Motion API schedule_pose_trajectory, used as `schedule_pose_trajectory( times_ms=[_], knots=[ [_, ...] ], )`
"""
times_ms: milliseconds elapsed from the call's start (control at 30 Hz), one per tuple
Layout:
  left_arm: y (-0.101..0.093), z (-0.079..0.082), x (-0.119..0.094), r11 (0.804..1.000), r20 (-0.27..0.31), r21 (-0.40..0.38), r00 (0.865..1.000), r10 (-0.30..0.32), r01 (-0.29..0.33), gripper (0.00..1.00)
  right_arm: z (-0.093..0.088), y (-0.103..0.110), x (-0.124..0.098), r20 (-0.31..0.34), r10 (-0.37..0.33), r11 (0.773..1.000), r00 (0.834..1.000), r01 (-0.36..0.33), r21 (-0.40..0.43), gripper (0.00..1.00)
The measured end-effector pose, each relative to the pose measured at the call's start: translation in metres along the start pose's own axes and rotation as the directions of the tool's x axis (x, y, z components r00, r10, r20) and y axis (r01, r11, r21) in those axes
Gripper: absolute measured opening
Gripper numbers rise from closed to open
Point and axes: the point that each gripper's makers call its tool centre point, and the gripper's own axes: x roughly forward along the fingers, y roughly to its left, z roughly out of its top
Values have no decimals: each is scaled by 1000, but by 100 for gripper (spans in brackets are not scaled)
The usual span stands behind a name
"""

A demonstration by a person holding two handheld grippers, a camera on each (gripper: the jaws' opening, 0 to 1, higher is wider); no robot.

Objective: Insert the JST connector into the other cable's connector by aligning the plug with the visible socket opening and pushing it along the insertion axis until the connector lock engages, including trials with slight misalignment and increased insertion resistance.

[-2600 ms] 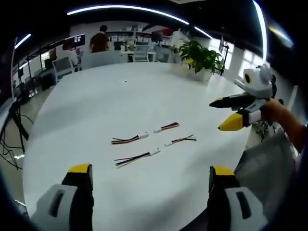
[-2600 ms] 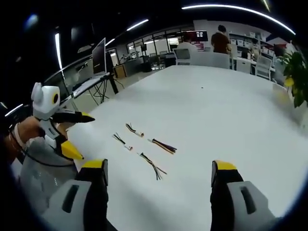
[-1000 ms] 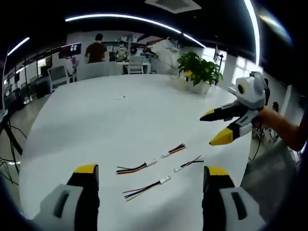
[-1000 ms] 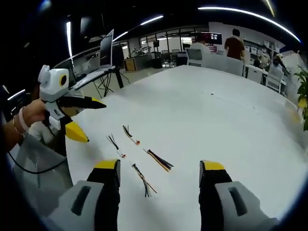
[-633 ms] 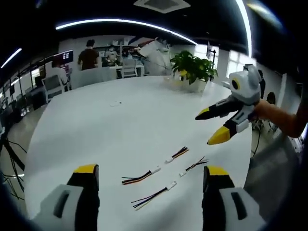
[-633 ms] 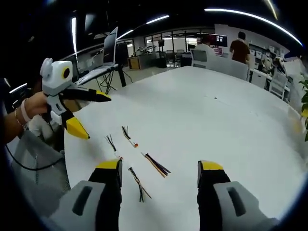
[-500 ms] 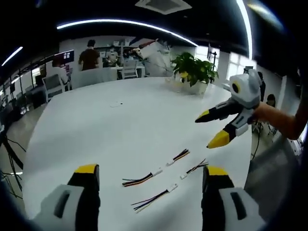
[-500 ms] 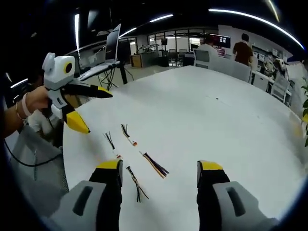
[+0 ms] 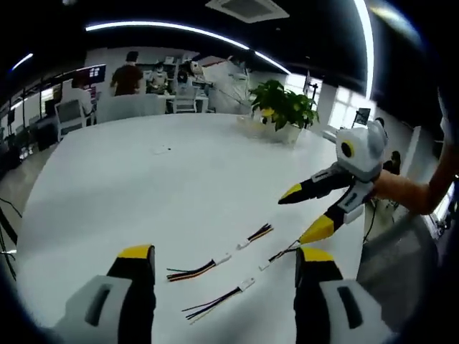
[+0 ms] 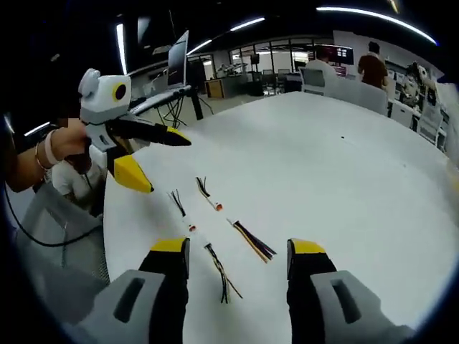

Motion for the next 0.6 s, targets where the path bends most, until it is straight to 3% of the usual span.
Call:
schedule_pose_trajectory(
  times_ms=[333, 600],
  knots=[
    [3, -8, 7, 1000, 1, -8, 1000, -21, 21, 64, 4, -11, 4, 24, -19, 997, 1000, 20, -68, 50],
    [12, -18, 15, 1000, -41, 28, 999, -11, 12, 67, 10, -22, 9, 52, -23, 990, 998, 30, -135, 46]
  ],
)
